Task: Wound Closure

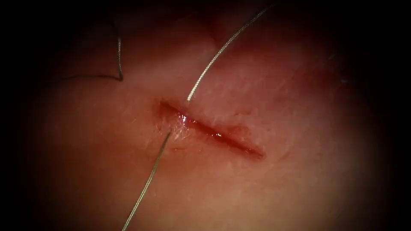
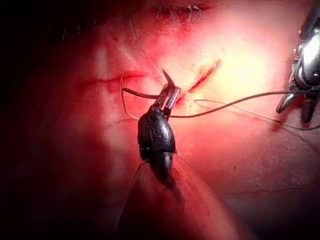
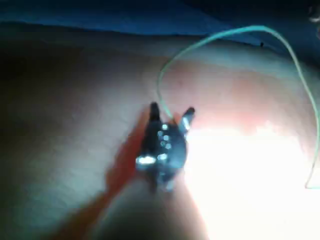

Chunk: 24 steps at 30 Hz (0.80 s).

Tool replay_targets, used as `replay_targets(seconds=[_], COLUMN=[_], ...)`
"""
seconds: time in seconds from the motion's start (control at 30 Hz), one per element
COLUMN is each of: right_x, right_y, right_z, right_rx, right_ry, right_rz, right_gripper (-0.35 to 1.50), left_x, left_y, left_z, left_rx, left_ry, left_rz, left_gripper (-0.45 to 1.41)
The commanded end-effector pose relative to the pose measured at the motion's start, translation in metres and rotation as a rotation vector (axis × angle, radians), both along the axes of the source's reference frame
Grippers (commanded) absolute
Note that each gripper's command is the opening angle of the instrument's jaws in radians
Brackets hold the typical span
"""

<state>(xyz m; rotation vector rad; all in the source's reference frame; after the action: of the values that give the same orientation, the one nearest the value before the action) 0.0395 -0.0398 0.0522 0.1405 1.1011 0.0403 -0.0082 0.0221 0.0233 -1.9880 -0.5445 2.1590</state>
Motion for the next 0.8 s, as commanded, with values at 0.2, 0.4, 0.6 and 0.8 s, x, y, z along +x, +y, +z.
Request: replay_targets(seconds=[0.2, 0.4, 0.6, 0.8], right_x=[-0.0081, -0.0074, -0.0046, -0.0024], right_y=[0.005, 0.0084, 0.0107, 0.0112], right_z=[0.0037, 0.0085, 0.0133, 0.0166], right_rx=[0.0, -0.061, -0.12, -0.145], right_ry=[-0.039, -0.082, -0.107, -0.109], right_rz=[0.121, 0.154, 0.133, 0.115], right_gripper=[1.3, 1.26, 1.26, 1.26], left_x=[-0.0005, -0.0006, -0.0004, -0.0005], left_y=[0.0001, 0.0, 0.0, 0.0], left_z=[0.0008, 0.0012, 0.0013, 0.0013], left_rx=[-0.002, 0.001, 0.0, 0.0], left_ry=[-0.002, 0.0, -0.001, 0.002], left_rz=[0.0, 0.0, 0.001, 0.002], left_gripper=[-0.45, -0.45, -0.45, -0.45])
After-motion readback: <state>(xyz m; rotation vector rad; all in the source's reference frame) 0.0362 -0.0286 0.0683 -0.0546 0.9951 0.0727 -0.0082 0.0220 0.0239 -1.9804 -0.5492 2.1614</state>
